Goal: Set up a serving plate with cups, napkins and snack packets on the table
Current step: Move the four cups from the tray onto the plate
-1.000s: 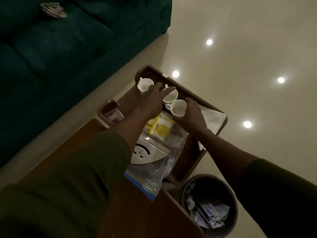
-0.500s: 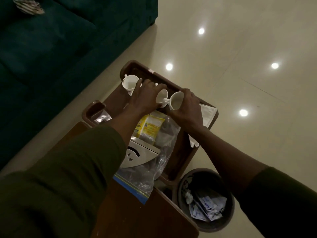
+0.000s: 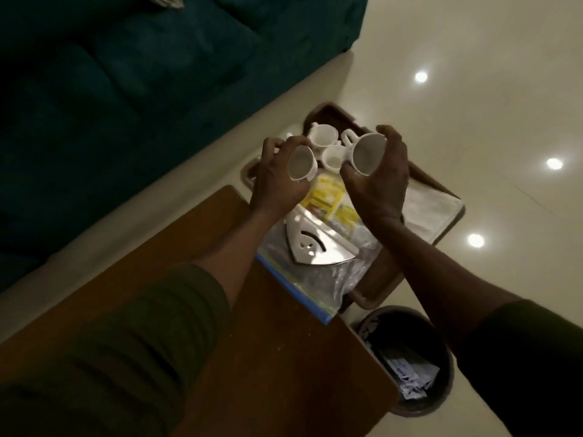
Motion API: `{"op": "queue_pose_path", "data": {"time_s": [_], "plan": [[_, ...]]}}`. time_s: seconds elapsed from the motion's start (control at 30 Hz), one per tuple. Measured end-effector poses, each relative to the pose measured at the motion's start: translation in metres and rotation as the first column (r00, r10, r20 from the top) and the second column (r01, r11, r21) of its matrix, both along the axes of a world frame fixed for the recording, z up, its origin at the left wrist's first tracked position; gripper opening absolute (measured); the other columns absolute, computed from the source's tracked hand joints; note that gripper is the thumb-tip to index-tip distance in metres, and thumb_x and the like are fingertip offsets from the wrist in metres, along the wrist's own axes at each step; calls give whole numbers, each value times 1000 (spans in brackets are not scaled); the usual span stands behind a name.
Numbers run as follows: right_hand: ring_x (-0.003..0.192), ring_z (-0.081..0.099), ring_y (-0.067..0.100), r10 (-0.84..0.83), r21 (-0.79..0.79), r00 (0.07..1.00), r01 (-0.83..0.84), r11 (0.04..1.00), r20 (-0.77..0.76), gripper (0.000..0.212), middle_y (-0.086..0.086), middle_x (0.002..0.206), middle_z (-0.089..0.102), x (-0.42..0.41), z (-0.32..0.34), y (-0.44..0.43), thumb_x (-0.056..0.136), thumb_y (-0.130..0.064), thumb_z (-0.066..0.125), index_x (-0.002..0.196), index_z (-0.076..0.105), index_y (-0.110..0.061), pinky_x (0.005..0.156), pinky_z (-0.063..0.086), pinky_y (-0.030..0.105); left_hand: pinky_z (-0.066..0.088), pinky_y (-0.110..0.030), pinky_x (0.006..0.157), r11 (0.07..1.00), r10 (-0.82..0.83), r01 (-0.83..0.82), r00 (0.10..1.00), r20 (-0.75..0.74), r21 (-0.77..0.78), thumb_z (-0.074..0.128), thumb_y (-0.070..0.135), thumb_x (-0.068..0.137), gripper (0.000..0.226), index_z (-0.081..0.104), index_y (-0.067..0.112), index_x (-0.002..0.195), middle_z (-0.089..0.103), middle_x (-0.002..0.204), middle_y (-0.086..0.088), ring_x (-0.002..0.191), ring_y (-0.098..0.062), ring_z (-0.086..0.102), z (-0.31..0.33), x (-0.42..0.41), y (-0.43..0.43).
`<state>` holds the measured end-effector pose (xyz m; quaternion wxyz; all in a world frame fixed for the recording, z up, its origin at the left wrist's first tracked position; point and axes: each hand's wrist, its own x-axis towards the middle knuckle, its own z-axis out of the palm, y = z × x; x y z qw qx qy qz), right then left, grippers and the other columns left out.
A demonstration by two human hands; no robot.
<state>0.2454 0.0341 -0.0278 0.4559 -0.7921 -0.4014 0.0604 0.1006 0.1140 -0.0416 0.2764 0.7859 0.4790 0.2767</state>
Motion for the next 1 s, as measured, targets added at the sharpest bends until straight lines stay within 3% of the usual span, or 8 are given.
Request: {"op": "queue_pose_path", "data": {"time_s": [0.07,0.23,0.43,0.53,0.6,0.67,0.83,1.0], "plan": [[102,51,10,66,-43,998,-65,997,15,61,2,119,56,-36,4,2,72,-36,71,127,51,-19,80,35,12,40,-13,77,997,47,-46,999,23,-56,75,13,69,55,60,27,120,49,119,-3,100,-12,54,7,-43,-7],[93,50,12,231,-167,973,-229,959,-11,51,-1,109,57,-149,7,-5,71,-48,67,111,50,-22,72,37,28,28,-3,71,967,212,-207,977,21,-150,80,14,72,59,58,29,125,51,128,-3,108,-9,47,11,-173,-38],[94,54,17,509,-272,849,-528,804,-144,46,6,113,60,-301,-2,-23,75,-27,78,110,51,-16,66,39,23,37,-7,78,908,380,-372,925,3,-192,78,13,76,63,56,30,132,50,133,0,116,-19,54,0,-349,-106],[98,56,23,575,-271,790,-614,742,-214,52,9,113,61,-380,-4,-40,71,-18,82,115,55,-11,68,42,25,44,-19,88,847,497,-480,867,22,-227,77,10,75,69,51,36,133,47,135,4,121,-18,52,-7,-437,-150],[102,57,30,635,-268,747,-664,698,-197,57,15,114,62,-435,-6,-52,70,-12,82,119,55,-3,76,44,34,46,-25,88,793,571,-542,820,30,-277,77,10,72,78,41,41,134,46,136,6,120,-15,50,-10,-494,-180],[107,54,34,683,-312,707,-700,642,-182,59,20,117,59,-485,-8,-64,71,-8,80,121,52,2,80,39,35,51,-29,87,727,648,-618,762,-1,-300,78,7,69,84,38,37,137,49,136,4,118,-16,52,-11,-546,-206],[105,55,28,801,-357,566,-802,480,-195,70,15,119,56,-610,-13,-101,67,-18,84,126,51,-2,74,36,27,42,-23,86,598,755,-751,645,-118,-281,74,0,68,77,46,21,137,53,137,-2,119,-22,55,-14,-665,-267],[106,58,25,870,-351,456,-859,373,-190,74,9,123,59,-716,-20,-140,65,-29,85,128,50,-11,74,47,31,35,-18,89,491,812,-826,549,-198,-277,69,-8,66,69,54,16,129,57,133,-7,120,-26,54,-20,-754,-322]]}}
